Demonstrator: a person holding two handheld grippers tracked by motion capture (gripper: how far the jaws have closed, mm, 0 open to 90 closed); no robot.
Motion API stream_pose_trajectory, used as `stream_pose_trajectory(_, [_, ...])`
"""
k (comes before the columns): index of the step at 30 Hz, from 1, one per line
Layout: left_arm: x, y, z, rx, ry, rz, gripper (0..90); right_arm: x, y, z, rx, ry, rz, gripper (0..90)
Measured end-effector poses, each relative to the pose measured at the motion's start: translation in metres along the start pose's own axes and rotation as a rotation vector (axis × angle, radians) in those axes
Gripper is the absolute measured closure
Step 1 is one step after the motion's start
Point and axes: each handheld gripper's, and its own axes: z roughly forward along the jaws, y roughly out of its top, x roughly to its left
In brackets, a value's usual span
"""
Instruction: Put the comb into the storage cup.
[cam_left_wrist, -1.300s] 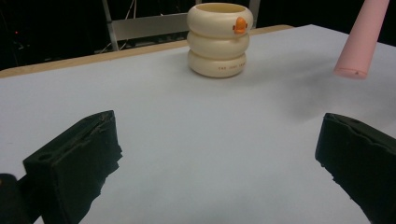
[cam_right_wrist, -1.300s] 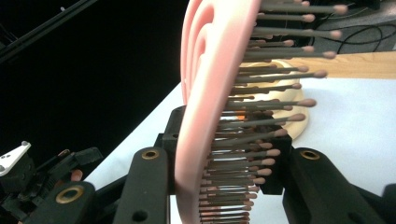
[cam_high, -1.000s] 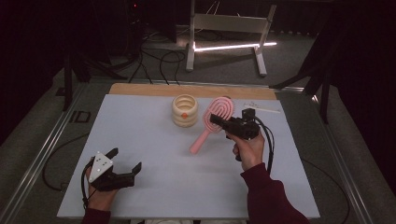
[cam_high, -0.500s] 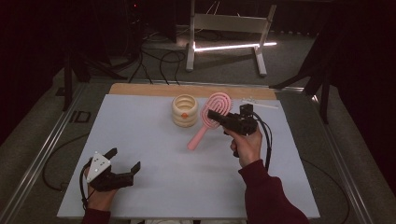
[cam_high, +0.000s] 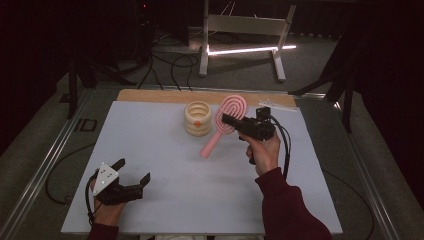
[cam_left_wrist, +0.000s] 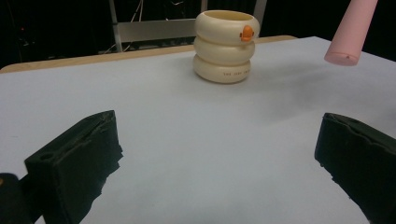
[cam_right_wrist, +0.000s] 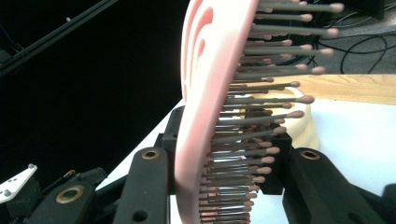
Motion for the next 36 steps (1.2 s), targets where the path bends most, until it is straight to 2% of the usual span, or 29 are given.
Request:
stream_pose_trajectory(13, [0.0,0.0,0.0,0.003,0.012,0.006,0.7,-0.004,0.008,0.005,0.008,-0.003,-0.001,63.7])
stream_pose_trajectory(24, [0.001,0.0,0.0,-0.001,0.014,-0.008,0.7,-0.007,0.015,0.008,0.001,-0.011,-0.001,63.7])
stream_pose_trajectory(36, [0.002,0.0,0.0,0.003,0.018,-0.008,0.9,-0.012,0.023,0.011,-0.011,-0.034,-0.01,63.7])
